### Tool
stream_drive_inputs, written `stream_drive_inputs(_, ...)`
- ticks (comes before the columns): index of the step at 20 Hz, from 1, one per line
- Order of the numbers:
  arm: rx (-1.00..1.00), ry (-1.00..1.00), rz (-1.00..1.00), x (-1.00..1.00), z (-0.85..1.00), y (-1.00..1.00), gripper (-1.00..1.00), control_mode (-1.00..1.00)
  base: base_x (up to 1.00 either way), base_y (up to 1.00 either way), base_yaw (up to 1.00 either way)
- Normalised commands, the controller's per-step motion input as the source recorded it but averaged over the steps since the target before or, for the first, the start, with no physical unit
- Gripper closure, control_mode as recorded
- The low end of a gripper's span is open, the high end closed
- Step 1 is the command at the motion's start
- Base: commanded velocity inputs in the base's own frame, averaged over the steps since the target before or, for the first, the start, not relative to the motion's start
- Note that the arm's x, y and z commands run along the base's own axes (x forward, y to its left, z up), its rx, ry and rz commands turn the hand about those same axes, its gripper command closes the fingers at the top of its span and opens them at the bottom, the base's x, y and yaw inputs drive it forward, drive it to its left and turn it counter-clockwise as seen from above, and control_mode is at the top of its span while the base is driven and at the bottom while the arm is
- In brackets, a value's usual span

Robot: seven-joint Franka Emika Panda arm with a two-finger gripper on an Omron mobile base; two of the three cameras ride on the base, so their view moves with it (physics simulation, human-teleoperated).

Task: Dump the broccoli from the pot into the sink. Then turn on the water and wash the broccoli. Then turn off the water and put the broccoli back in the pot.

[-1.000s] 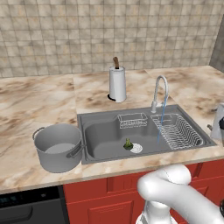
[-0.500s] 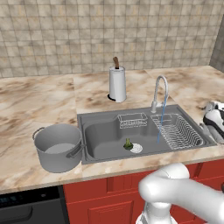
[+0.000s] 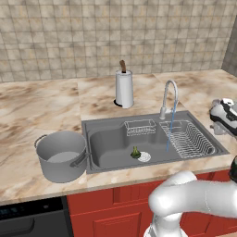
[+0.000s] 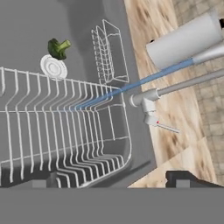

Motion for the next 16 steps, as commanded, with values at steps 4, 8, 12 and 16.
stream_drive_inputs(4,0.0,0.01,0.03,0.16,-0.06,-0.08,-1.0,-1.0,0.0,0.0,0.0)
stream_drive_inputs(8,0.0,0.0,0.02,0.14,-0.14,0.0,-1.0,-1.0,0.0,0.0,0.0)
stream_drive_inputs(12,0.0,0.01,0.02,0.27,-0.14,0.0,-1.0,-1.0,0.0,0.0,0.0)
stream_drive_inputs(16,0.0,0.04,0.02,0.42,-0.06,0.0,-1.0,-1.0,0.0,0.0,0.0)
